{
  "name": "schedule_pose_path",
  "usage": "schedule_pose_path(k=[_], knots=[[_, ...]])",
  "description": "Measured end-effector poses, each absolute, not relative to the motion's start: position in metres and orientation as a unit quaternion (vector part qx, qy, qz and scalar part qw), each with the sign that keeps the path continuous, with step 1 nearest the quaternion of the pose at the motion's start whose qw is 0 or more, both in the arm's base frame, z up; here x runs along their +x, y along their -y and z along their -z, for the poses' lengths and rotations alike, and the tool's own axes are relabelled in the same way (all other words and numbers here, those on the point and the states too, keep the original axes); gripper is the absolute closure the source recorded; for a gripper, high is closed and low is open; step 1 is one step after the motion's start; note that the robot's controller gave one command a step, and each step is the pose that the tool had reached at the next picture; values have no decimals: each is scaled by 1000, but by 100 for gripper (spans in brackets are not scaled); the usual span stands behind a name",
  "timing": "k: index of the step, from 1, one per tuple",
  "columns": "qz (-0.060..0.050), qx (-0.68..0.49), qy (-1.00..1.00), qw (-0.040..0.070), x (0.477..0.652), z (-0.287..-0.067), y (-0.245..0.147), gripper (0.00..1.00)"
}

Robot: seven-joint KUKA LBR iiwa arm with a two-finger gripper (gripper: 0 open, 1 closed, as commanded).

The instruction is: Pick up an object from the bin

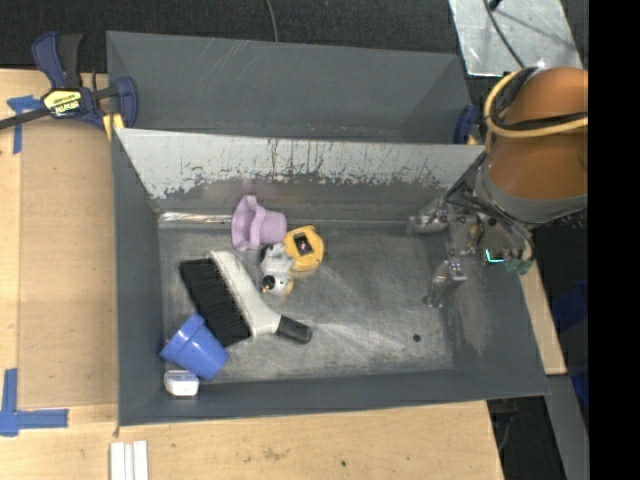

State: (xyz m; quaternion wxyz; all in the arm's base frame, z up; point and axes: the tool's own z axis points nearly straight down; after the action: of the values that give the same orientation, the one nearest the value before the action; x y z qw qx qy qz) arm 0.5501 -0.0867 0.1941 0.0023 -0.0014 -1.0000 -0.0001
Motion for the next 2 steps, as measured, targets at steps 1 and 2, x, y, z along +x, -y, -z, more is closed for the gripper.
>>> schedule_pose_path(k=[1, 2], knots=[[-1, 0, 1000, -2, 552, -198, 86, 0], [0, 6, 1000, -3, 559, -147, 17, 0]])
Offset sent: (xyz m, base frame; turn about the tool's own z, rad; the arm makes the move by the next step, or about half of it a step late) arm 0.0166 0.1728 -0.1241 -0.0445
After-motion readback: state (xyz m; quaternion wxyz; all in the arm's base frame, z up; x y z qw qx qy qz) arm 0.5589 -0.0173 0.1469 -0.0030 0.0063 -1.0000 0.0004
